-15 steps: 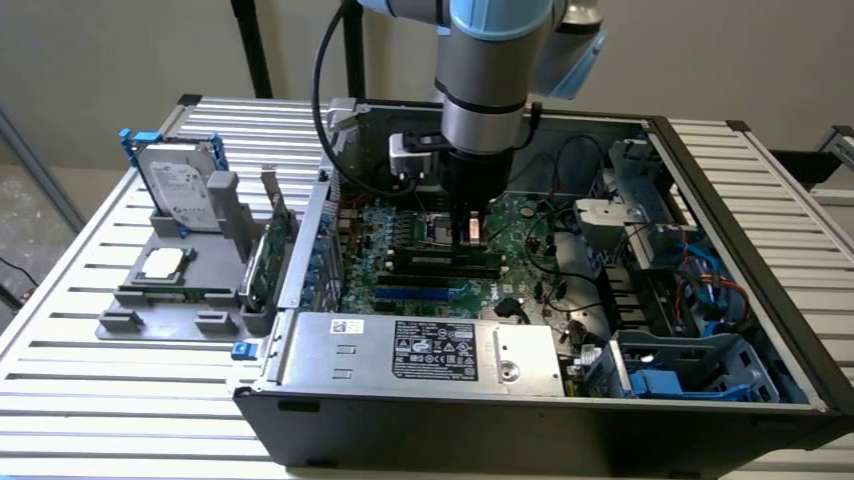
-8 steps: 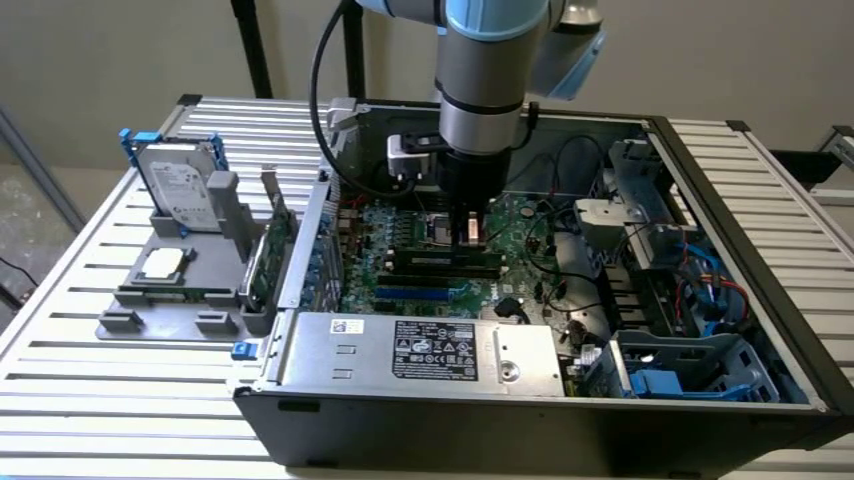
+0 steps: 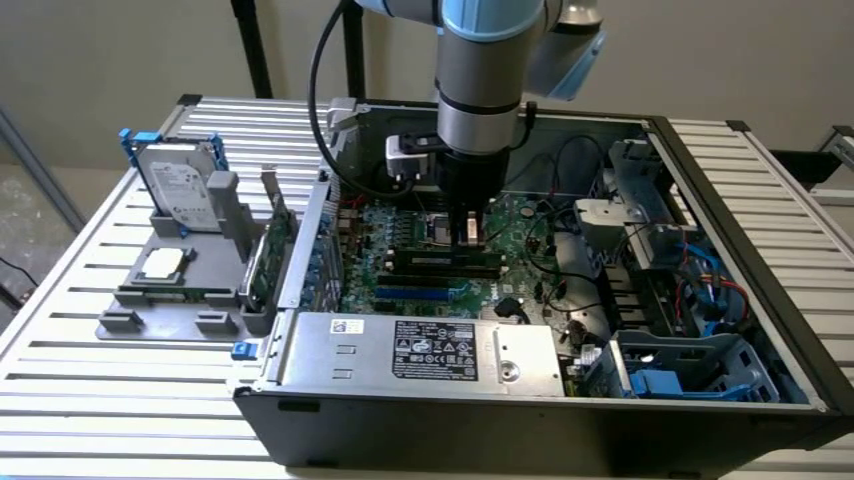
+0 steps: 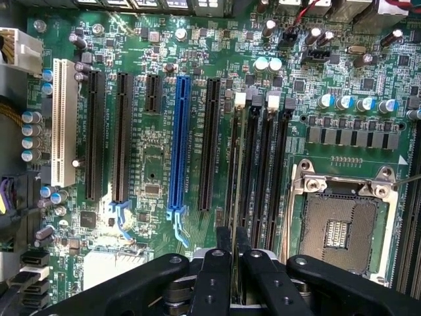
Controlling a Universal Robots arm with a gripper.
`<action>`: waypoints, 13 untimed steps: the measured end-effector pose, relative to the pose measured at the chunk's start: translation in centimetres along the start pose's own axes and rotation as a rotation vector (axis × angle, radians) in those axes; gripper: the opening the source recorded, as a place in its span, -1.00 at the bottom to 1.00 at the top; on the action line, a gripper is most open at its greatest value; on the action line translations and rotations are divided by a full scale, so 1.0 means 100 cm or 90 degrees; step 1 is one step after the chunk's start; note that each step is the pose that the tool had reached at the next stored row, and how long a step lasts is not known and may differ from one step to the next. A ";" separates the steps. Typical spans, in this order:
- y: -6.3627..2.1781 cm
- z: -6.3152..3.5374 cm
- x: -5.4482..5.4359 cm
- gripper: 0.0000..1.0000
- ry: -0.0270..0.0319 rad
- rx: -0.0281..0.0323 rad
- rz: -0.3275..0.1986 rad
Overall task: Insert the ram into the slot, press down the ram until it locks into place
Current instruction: 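Insert the ram into the slot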
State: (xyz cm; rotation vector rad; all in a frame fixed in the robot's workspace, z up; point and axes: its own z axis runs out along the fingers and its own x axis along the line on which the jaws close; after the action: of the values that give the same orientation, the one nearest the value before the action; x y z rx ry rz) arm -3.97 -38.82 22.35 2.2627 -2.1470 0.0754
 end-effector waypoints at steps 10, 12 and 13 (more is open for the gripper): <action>0.0034 0.0025 -0.001 -0.73 0.0010 0.0033 0.000; 0.0034 0.0031 -0.001 -0.73 0.0010 0.0038 0.000; 0.0035 0.0032 -0.001 -0.73 0.0012 0.0040 0.000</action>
State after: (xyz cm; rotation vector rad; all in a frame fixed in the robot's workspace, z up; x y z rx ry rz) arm -4.31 -38.74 22.02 2.2651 -2.1489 0.0842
